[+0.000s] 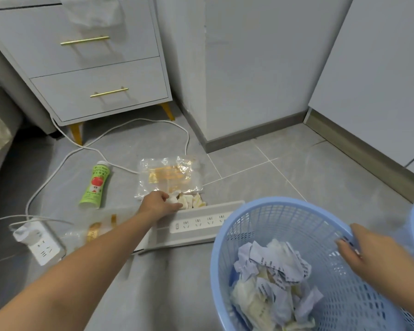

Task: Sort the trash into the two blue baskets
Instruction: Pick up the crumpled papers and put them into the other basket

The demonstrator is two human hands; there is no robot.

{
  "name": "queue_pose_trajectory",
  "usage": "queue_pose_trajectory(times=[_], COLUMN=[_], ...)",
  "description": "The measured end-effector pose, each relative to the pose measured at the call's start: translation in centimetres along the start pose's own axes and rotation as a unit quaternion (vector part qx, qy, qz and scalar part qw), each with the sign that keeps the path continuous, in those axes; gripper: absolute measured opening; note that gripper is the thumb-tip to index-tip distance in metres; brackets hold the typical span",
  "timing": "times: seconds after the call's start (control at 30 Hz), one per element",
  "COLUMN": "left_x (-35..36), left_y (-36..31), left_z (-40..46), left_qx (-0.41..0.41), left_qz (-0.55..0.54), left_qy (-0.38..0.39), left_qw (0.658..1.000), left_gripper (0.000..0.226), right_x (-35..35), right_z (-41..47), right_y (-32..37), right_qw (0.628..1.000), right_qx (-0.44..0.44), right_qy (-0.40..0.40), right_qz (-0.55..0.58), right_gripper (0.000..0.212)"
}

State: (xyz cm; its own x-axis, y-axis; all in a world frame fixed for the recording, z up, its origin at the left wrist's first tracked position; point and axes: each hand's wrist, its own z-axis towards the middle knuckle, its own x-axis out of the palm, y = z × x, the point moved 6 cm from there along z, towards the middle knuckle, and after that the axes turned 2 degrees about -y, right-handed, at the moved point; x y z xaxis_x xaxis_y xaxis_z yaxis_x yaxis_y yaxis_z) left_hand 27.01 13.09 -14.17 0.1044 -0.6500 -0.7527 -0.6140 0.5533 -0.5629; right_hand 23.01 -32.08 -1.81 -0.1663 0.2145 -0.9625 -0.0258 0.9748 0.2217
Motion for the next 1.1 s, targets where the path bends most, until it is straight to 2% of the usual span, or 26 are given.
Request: queue_pose_trajectory(times=[0.2,0.33,0.4,0.5,0.57,0.67,0.83,0.97,1.1], left_x=[0.7,0.5,0.2,0.6,0.7,0.1,-2.2,-3.9,-4.6], left_y=[1.0,1.6,1.3,1.0,0.7,-1.1,-7.0,-13.8,-20.1], left_z=[0.6,1.0,0.8,1.1,0.9,-0.6,-5.0,-10.5,-17.7], left_qx=[-0.059,-0.081,-0.067,-0.032,-0.021,-0.001,0.046,0.117,0.207], left_qz=[0.065,0.046,0.039,-0.007,-0.112,-0.274,-0.421,-0.465,-0.402], left_qy=[-0.001,-0.019,-0.024,-0.021,-0.007,0.044,0.144,0.243,0.353], left_qw=[0.996,0.995,0.997,0.999,0.994,0.961,0.894,0.843,0.819], left_gripper=[0.043,0.045,0.036,0.032,0.027,0.020,0.019,0.012,0.008], right_x=[0.1,0.3,0.3,0.2,0.2,0.3,0.1,-0.1,0.0], right_z=[0.1,0.1,0.1,0.1,0.1,0.2,0.4,0.4,0.3], right_y=[-0.1,-0.3,-0.3,-0.2,-0.2,-0.2,0.4,0.8,0.8], right_qw=[1.000,1.000,1.000,1.000,1.000,1.000,1.000,0.999,0.999], right_qx=[0.001,-0.001,-0.002,-0.008,-0.009,-0.005,-0.016,-0.033,-0.036], right_qy=[-0.007,-0.012,-0.010,-0.009,-0.009,-0.008,-0.002,-0.012,-0.007], right_qz=[-0.006,-0.001,-0.004,-0.005,-0.004,-0.006,-0.015,-0.019,-0.030], right_gripper=[0.030,0.026,0.026,0.026,0.025,0.027,0.030,0.027,0.023])
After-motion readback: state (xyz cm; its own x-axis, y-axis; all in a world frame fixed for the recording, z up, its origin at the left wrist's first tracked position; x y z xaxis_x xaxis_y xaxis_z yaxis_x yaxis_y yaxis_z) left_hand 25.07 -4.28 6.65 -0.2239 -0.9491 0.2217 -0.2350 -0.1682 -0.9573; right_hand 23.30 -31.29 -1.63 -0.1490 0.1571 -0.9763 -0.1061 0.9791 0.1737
